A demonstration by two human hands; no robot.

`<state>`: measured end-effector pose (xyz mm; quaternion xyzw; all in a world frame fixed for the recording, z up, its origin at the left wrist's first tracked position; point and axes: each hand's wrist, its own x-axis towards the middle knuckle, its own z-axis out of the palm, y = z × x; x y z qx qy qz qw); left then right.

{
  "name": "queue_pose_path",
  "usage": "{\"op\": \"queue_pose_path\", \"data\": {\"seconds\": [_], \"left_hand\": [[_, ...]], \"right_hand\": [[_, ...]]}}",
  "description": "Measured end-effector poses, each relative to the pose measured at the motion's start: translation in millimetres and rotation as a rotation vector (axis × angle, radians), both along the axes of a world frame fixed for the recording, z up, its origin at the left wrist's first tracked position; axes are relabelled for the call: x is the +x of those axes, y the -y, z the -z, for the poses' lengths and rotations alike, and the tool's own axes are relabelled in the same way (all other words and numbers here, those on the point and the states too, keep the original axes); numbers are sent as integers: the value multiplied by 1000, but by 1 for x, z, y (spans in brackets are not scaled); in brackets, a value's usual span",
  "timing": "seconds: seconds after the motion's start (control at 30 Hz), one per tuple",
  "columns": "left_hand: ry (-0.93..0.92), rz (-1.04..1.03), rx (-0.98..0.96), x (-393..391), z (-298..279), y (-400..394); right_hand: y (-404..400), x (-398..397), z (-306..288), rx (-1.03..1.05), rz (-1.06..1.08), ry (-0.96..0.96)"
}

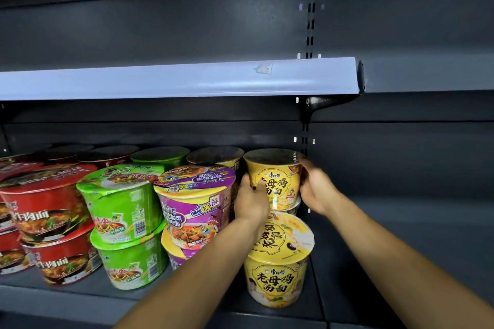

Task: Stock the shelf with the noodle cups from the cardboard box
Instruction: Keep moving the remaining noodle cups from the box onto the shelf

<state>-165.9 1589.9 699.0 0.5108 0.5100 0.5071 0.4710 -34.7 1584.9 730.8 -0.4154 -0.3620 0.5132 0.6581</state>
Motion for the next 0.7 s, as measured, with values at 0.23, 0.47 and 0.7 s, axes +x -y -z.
{"op": "queue_pose_path", "data": {"seconds": [0.23, 0.47, 0.7], "left_hand": [[-35, 94, -18, -5, -5, 0], [-73, 125, -6, -7, -8, 1], [-110, 183, -40, -9, -13, 2]], "right_hand": [[-2, -4, -4, -30, 57, 75], [-3, -5, -5, -39, 58, 123], [1, -5, -1, -78, 122, 166]]}}
